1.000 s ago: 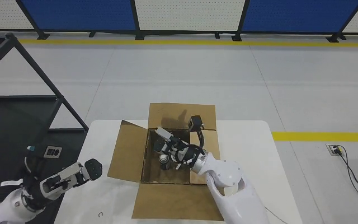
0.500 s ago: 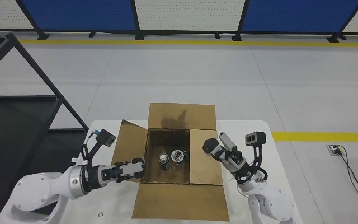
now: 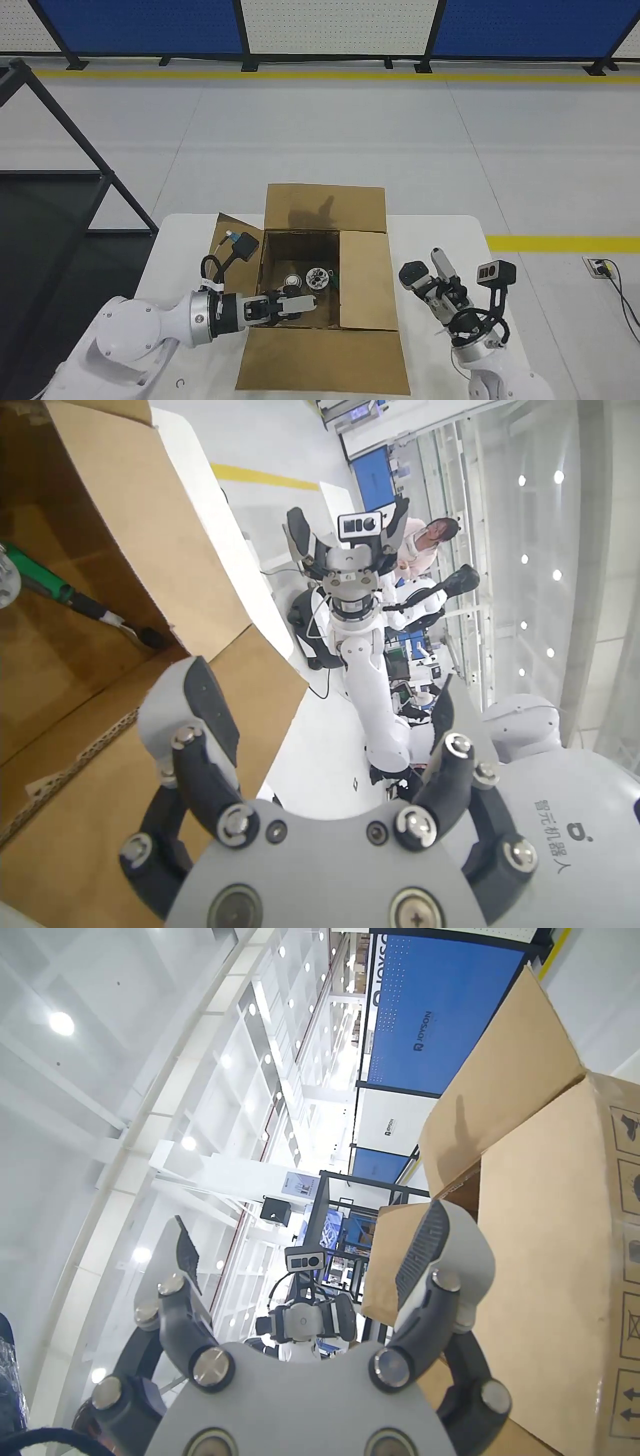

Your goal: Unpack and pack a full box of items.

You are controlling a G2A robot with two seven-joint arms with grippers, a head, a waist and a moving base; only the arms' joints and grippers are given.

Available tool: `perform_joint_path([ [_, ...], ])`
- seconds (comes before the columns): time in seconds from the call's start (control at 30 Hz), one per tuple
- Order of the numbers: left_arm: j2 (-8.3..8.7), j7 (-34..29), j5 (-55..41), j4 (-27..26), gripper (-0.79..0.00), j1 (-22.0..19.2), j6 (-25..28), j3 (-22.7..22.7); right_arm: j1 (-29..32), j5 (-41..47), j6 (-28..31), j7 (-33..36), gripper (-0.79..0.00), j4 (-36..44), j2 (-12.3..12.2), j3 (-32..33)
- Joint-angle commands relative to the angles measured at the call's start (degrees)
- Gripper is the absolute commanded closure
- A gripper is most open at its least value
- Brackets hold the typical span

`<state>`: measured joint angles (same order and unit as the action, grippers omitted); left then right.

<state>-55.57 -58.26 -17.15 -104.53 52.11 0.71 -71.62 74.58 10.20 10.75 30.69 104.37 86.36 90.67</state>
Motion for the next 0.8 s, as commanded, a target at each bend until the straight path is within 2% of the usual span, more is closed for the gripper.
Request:
perform_joint_path([
  [0.0,0.0,0.0,0.01,0.0,-0.785,0.0,0.0,0.01,0.01,0.02,0.04,0.03,-0.785,0.0,0.0,0.02],
  [0.17,-0.1,1.25,-0.43,1.1,-0.785,0.6,-0.37,0.37,0.01,0.02,0.04,0.03,-0.785,0.0,0.0,0.02],
  [0.27,-0.51,1.01,0.25,2.74,-0.785,-0.74,-0.05,2.91,0.49,-0.04,-0.07,-0.63,-0.785,0.76,-0.12,-0.47],
  [0.47,-2.33,3.96,4.15,9.37,-0.785,-7.26,-1.47,10.84,3.17,0.91,0.55,-1.24,-0.785,2.01,-0.71,1.45],
  [0.77,-6.22,5.89,3.81,20.68,-0.785,-16.31,-0.54,21.66,9.96,4.45,2.63,0.64,-0.785,5.25,-1.63,4.91],
])
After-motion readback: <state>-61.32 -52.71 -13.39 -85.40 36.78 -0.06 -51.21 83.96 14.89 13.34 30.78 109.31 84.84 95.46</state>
